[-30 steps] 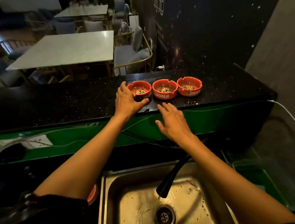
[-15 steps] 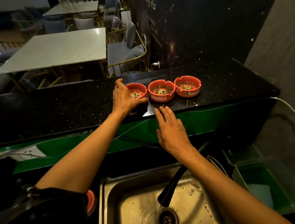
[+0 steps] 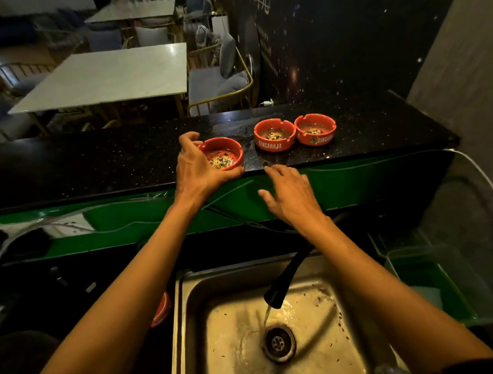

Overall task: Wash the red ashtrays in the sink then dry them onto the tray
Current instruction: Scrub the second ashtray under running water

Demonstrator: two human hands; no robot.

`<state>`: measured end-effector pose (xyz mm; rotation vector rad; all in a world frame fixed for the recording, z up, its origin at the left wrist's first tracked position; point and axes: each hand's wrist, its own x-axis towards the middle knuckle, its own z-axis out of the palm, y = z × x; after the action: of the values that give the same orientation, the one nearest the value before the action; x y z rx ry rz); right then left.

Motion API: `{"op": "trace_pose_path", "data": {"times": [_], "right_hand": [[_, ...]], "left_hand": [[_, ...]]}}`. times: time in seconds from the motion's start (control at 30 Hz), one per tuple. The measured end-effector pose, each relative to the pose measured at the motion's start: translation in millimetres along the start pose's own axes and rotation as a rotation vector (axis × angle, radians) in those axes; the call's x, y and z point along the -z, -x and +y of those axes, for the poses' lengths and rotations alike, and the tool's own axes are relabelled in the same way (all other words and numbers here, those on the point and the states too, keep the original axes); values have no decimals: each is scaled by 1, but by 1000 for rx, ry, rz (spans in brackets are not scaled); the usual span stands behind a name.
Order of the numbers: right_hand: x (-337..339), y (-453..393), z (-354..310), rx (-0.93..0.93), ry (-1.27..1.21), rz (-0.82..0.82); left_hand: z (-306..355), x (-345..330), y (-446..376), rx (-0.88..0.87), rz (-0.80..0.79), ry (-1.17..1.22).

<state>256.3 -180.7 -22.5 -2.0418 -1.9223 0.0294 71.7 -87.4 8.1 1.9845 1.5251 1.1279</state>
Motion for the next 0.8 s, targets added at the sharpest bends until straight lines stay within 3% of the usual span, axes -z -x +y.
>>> {"op": "trace_pose_path", "data": {"times": [0.2, 0.5, 0.8], "right_hand": [[-8, 67, -17, -31, -356, 80], [-47, 159, -40, -387, -1099, -366], [-104, 221, -32, -599, -1113, -532]], "left_hand": [[-11, 18, 79, -6, -16, 6], [-45, -3, 216, 90, -89, 34], [-88, -36, 301, 202, -289, -15]]}}
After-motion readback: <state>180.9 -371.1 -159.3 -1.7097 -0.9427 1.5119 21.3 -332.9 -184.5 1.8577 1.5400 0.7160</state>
